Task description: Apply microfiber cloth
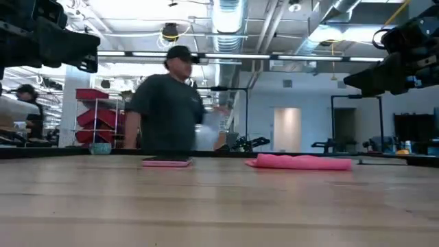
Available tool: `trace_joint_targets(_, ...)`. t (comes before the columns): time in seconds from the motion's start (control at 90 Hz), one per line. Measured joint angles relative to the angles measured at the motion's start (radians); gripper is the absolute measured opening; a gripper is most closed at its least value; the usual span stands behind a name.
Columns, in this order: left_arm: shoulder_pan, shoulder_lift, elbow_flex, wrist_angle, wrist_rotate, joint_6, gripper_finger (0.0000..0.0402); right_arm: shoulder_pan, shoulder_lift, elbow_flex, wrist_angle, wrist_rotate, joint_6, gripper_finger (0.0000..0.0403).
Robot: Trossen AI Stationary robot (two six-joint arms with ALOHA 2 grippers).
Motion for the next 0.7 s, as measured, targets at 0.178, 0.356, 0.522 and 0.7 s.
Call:
trace_joint_targets(0.178,0.0,0.0,0.0,0.008,0.0,0.0,0.0,0.0,0.0,0.0,0.032,-0.002,0.0,0.0)
trace_joint_targets(0.356,0.0,0.0,-0.001,0.011,0.001,0.0,0.0,0.003,0.0,0.0,0.101,-0.008,0.133,0.0)
trace_joint_targets(0.522,0.0,0.0,-0.001,0.012,0.001,-0.005,0.0,0.001,0.0,0.0,0.119,-0.002,0.153,0.0)
trace_joint_targets(0.7,0.0,0.0,-0.001,0.012,0.001,0.003,0.0,-0.031,0.015,0.004,0.243,0.045,0.16,0.0)
